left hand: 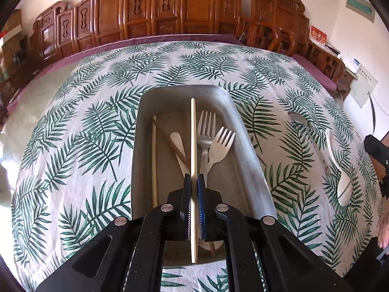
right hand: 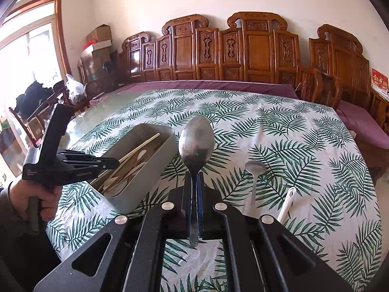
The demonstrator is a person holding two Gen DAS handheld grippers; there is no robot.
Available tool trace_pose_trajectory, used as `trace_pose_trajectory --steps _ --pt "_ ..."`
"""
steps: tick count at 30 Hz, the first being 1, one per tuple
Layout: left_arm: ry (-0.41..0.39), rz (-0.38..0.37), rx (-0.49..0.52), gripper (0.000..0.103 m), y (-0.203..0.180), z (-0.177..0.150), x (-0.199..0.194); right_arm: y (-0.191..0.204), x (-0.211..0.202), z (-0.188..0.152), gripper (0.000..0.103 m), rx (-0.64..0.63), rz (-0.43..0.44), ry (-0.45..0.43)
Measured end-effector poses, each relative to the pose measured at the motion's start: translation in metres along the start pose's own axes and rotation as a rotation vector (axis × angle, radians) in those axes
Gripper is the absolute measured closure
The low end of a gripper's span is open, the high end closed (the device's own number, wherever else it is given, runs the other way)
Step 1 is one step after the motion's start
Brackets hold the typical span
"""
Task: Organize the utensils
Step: 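Lower the chopstick into the tray with the left gripper while the right gripper holds the spoon, then lower the metal spoon into the tray and open the right gripper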
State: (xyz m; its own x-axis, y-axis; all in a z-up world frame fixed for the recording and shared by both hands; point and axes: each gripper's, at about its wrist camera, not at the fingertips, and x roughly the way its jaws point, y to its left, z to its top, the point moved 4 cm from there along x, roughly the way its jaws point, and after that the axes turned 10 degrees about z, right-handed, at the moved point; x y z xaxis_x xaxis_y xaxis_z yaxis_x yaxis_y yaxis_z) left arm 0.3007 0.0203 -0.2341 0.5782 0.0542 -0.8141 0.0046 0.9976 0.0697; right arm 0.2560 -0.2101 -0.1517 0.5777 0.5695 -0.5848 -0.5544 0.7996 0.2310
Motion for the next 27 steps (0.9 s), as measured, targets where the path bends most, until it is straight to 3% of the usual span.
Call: trace_pose_trajectory --steps 9,19,24,27 --pt "0.005 0.013 -0.010 0.097 0.005 0.002 0.007 0.008 0.002 0.002 0.098 -0.001 0.011 -0.001" --pt "-0.079 0.026 -0.023 0.068 0.020 0.014 -0.019 0.036 0.008 0.018 0.098 -0.016 0.055 -0.010" --pt "-0.110 0.027 -0.051 0.061 0.038 0.019 -0.030 0.059 0.020 0.032 0.098 -0.036 0.085 -0.013" --pt "-0.126 0.038 -0.071 0.045 0.048 0.020 -0.034 0.072 0.029 0.044 0.098 -0.039 0.115 -0.020"
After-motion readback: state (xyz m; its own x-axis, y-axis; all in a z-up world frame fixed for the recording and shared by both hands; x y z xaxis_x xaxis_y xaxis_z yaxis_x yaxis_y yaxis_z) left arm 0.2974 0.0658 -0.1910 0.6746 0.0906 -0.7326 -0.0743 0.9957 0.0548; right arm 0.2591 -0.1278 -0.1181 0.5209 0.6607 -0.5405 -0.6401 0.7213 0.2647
